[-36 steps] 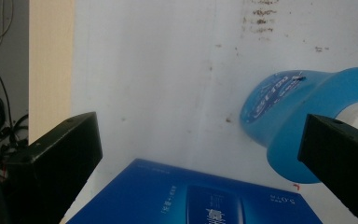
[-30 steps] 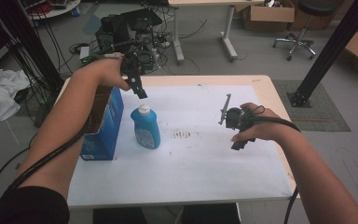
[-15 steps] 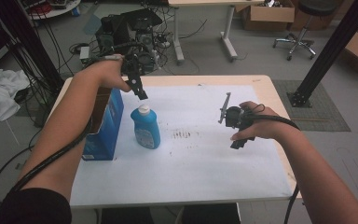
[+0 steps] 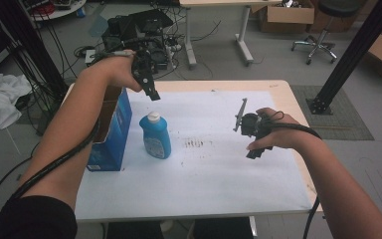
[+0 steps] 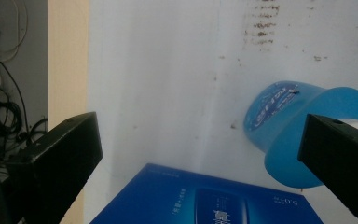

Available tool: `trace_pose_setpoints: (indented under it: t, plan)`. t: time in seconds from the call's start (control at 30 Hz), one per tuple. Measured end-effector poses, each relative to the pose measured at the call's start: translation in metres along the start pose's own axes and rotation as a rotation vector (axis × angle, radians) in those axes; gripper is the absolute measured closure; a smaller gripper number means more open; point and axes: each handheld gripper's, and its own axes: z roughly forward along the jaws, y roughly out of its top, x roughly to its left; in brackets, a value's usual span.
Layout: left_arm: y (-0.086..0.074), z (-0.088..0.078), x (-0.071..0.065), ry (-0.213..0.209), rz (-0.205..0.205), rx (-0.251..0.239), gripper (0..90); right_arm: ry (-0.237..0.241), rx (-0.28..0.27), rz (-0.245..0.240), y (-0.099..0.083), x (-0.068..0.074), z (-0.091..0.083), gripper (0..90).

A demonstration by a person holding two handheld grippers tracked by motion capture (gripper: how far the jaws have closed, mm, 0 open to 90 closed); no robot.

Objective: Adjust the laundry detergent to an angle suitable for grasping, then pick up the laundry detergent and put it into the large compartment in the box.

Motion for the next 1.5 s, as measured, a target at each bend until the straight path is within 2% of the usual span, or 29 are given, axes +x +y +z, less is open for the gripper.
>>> trace_pose_setpoints:
  t: [0.2, 0.47, 0.73, 0.83, 1.0, 1.1, 1.2, 1.37, 1.5]
  plan:
    - [-0.005, -0.001, 0.0, 0.002, -0.005, -0.004, 0.2, -0.011, 0.003, 0.009, 0.002, 0.001, -0.004, 15.8]
    - [-0.012, -0.003, 0.005, 0.001, -0.018, -0.003, 0.2, -0.01, 0.02, 0.002, 0.005, 0.004, -0.001, 15.8]
    - [-0.015, -0.008, 0.005, 0.008, -0.026, -0.014, 0.2, -0.012, 0.005, 0.007, 0.004, 0.005, 0.001, 15.8]
    - [-0.014, -0.009, 0.006, 0.008, -0.02, 0.001, 0.2, -0.014, 0.003, 0.009, 0.005, 0.004, 0.003, 15.8]
    - [-0.013, -0.006, 0.006, 0.0, -0.012, 0.005, 0.2, -0.014, -0.005, 0.002, 0.007, 0.003, 0.003, 15.8]
    - [-0.014, -0.006, 0.004, 0.001, -0.01, -0.012, 0.2, -0.017, 0.0, 0.002, 0.008, 0.003, 0.004, 15.8]
    - [-0.017, -0.007, 0.004, -0.001, -0.008, 0.002, 0.2, -0.015, -0.002, 0.001, 0.009, 0.003, 0.004, 15.8]
    - [-0.024, -0.015, 0.001, -0.002, -0.016, -0.024, 0.2, -0.024, -0.007, -0.011, 0.01, 0.004, 0.002, 15.8]
    - [-0.026, -0.019, -0.004, -0.011, 0.009, -0.032, 0.2, -0.024, -0.009, -0.017, 0.01, 0.005, 0.002, 15.8]
